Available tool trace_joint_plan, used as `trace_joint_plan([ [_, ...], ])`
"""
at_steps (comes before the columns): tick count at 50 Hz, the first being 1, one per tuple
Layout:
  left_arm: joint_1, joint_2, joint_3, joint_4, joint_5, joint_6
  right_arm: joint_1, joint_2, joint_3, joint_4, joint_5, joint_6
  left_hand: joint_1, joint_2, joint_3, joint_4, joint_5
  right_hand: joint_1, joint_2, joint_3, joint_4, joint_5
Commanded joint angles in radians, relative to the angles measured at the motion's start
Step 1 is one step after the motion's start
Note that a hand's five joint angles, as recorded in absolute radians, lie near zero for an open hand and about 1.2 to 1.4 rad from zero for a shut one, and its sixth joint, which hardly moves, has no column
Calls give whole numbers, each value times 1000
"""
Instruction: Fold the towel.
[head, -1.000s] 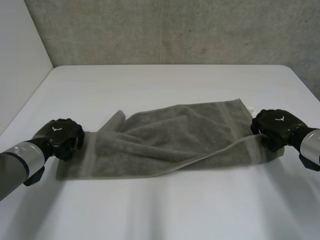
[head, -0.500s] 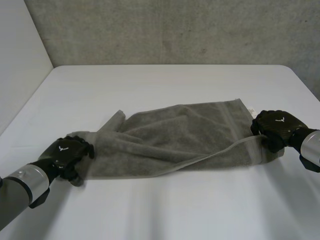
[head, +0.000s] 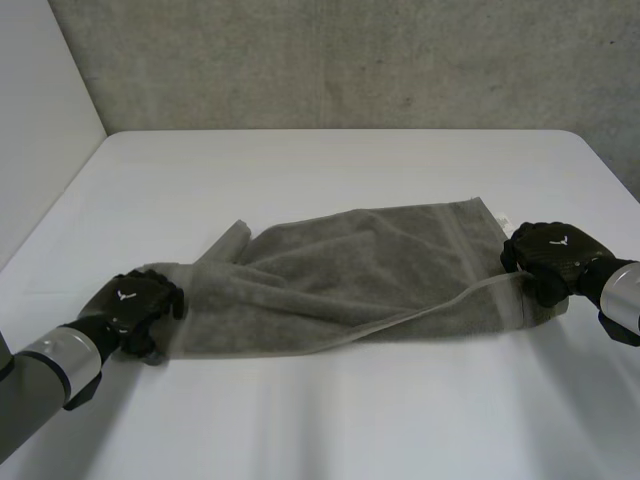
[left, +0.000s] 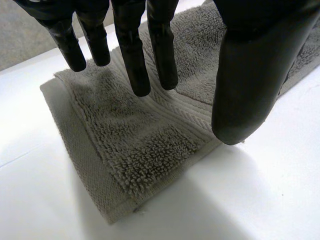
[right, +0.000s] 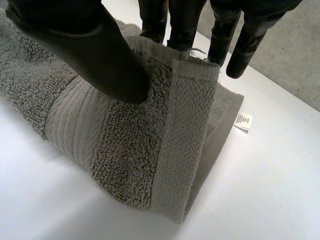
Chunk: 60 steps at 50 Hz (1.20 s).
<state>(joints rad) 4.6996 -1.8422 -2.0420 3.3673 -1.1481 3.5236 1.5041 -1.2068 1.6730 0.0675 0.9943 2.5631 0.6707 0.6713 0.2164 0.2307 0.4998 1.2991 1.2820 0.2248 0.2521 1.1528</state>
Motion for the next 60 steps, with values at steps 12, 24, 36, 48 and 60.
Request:
trace_joint_plan([
  [12, -3, -60, 16, 32, -7, 2, 1, 1, 1, -2, 0, -1, 98, 97, -42, -56, 94, 97, 114, -50, -78, 69],
  [24, -7, -65, 22, 33, -7, 2, 1, 1, 1, -2, 1, -1, 344, 344, -42, -56, 341, 97, 114, -50, -78, 69],
  [36, -13, -80, 23, 33, -5, 2, 2, 1, 1, 0, 0, -1, 189, 188, -42, -56, 185, 97, 114, -50, -78, 69],
  [48, -13, -98, 29, 33, -10, 3, 2, 1, 1, 0, 0, -1, 353, 352, -42, -56, 349, 97, 114, -50, -78, 69],
  [60, -13, -48, 25, 24, -12, 2, 2, 1, 1, 0, -2, -1, 726, 725, -42, -56, 722, 97, 114, -50, -78, 69],
])
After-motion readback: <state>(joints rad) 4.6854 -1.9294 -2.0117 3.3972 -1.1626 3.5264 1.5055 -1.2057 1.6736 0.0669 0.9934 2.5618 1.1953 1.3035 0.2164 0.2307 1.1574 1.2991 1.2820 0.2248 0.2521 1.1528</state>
